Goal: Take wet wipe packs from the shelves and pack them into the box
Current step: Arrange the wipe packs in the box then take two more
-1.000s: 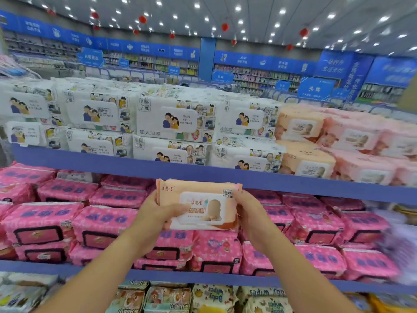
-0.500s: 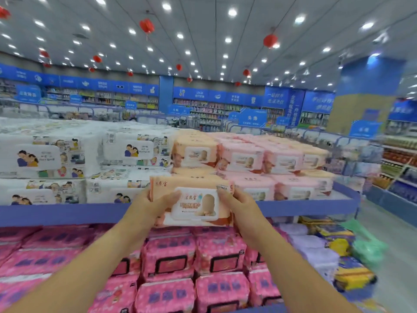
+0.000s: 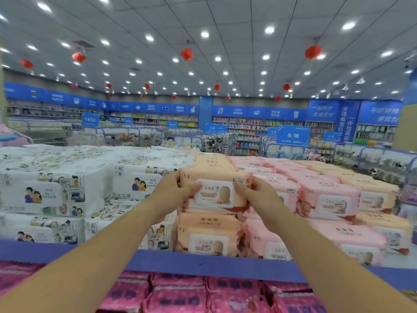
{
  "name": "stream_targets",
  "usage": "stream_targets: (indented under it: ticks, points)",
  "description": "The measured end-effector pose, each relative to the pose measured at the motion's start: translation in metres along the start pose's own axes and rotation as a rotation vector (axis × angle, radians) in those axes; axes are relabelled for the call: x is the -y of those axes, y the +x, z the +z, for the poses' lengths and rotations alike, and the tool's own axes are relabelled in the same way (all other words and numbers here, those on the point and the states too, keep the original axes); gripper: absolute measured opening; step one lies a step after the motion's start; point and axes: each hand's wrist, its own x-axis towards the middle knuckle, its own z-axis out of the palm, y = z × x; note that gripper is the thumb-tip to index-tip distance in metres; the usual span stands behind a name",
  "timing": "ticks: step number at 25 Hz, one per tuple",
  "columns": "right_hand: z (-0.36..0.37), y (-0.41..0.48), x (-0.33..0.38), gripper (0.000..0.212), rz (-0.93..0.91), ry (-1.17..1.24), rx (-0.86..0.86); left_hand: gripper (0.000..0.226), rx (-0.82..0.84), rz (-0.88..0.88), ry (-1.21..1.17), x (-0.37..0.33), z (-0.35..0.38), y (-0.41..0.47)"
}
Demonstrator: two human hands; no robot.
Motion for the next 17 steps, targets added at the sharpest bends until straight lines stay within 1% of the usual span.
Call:
stream_targets:
  ticks: [2, 4, 7, 9, 11, 14, 17]
  points:
    - [0.008, 0.016, -0.018, 0.015, 0.040, -0.006, -0.012, 0.025, -0.009, -0.039, 0.017, 0.015, -0.004, 0.014]
    - [0.014, 0.024, -0.035, 0.016, 0.058, -0.053, -0.016, 0.026, -0.001, -0.075, 0.028, 0.032, -0.004, 0.017]
    - [0.012, 0.028, -0.046, 0.012, 0.037, -0.118, -0.018, 0.029, 0.002, -0.066, 0.038, 0.042, -0.006, 0.019]
    - [0.007, 0.025, -0.044, 0.015, 0.028, -0.180, -0.048, 0.029, 0.007, -0.063, 0.004, 0.042, -0.007, 0.020]
    - [0.001, 0.020, -0.043, 0.019, 0.005, -0.209, -0.037, 0.032, 0.002, -0.047, 0.007, 0.042, -0.004, 0.015]
    - [-0.003, 0.014, -0.044, 0.029, -0.006, -0.206, -0.028, 0.032, -0.006, -0.020, 0.089, 0.046, 0.003, 0.009]
    - [-0.003, 0.010, -0.046, 0.032, 0.006, -0.185, -0.003, 0.031, 0.010, -0.023, 0.045, 0.045, 0.002, 0.007]
